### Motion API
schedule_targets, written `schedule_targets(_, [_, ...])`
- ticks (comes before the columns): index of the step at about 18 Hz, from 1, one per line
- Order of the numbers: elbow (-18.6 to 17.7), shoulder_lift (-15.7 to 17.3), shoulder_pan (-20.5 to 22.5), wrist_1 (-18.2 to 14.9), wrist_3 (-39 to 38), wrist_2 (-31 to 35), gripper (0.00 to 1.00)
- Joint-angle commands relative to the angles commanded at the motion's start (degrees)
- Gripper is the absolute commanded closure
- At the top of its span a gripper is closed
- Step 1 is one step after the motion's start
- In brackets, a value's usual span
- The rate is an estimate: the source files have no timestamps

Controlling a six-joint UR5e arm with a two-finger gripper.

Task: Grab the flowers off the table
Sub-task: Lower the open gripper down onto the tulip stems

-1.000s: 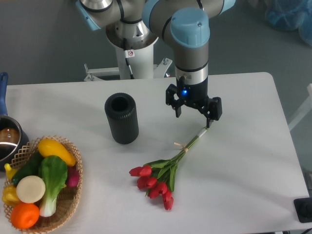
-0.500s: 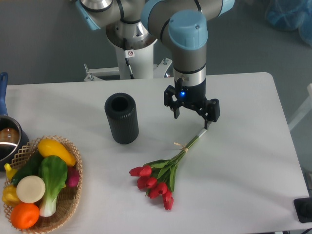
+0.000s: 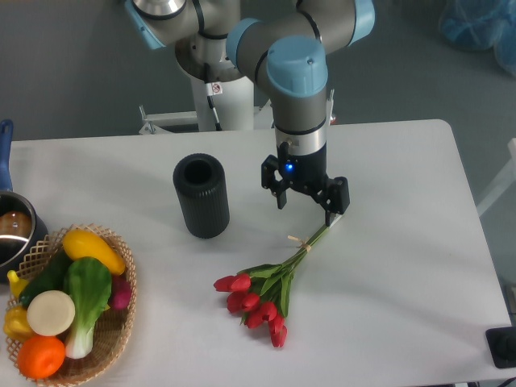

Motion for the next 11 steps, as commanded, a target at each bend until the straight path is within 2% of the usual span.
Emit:
schedule_targets(3, [0.2,-3.6,-1.1,1.7,-0.3,1.2,0.0])
schedule_targets(6, [0.5,-5.1,-2.7,2.8,-1.5,5.3,0.0])
schedule_targets(11, [0.3,-6.6,-3.5,2.8,-1.2,5.5,0.0])
